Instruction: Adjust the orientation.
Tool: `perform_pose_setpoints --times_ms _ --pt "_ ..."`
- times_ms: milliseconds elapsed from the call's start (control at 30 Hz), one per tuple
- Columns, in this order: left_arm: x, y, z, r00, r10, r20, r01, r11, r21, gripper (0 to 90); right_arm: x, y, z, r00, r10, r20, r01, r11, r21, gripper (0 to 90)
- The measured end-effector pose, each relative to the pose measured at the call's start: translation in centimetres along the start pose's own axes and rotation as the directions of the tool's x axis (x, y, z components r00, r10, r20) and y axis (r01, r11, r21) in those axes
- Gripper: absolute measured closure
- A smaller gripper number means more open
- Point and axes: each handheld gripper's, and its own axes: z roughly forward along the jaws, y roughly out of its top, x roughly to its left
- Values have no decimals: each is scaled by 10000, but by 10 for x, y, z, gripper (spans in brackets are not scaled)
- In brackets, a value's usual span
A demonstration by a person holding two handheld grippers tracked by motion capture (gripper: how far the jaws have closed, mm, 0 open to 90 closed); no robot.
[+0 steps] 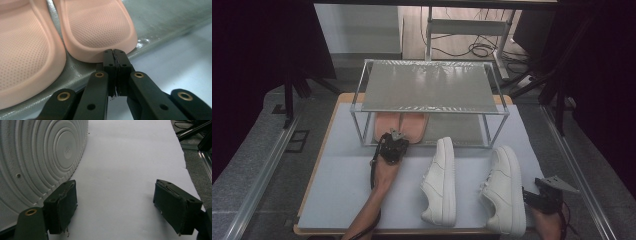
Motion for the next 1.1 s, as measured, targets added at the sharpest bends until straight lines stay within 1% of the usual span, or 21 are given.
perform_pose_setpoints --times_ms 100,200,267,400,433,467,533,633,667,733,767,800,900,1000,1100 --pt "1 1 0 10000 -1 59 1 10000 0 880 0 0 0 10000 -3 5 3 10000 -3 190" --pt "0 1 -2 9999 67 76 -66 9999 -100 859 0 0 0 10000 -8 -20 8 10000 11 190" --pt "-1 1 -6 9997 103 227 -98 9998 -192 855 0 0 0 10000 12 -34 -12 10000 -2 191" --pt "-6 0 -13 9993 126 339 -119 9997 -225 819 0 0 0 10000 17 -36 -17 10000 -10 191" --pt "-6 1 -15 9990 251 358 -242 9994 -241 807 0 0 0 10000 13 -34 -13 10000 -8 191" --pt "-7 0 -17 9988 287 388 -278 9993 -232 798 0 0 0 10000 14 -33 -14 10000 -6 191" --pt "-8 -1 -21 9986 336 416 -326 9991 -258 768 0 0 0 10000 3 -26 -3 10000 -4 191" --pt "-8 -3 -26 9987 273 438 -263 9994 -229 702 0 0 0 10000 8 -16 -8 10000 -8 194" --pt "-8 -4 -28 9985 325 446 -315 9993 -220 690 0 0 0 10000 11 -15 -11 10000 -9 195" --pt "-7 -5 -30 9985 281 462 -271 9994 -232 652 0 0 0 10000 18 -6 -18 10000 -11 197" --pt "-7 -6 -34 9983 202 543 -190 9995 -234 636 0 0 0 10000 23 -5 -23 10000 -14 198" --pt "-6 -7 -36 9984 234 519 -223 9995 -219 622 0 0 0 10000 24 -6 -24 10000 -14 198" --pt "-5 -8 -42 9983 162 558 -152 9997 -169 562 -1 0 0 10000 41 -3 -41 10000 -18 199" --pt "-3 -12 -49 9985 212 501 -201 9996 -220 512 -1 0 0 10000 48 0 -48 10000 -21 200" --pt "-1 -16 -56 9984 240 515 -227 9994 -250 481 -1 0 0 10000 47 9 -47 10000 -26 202"
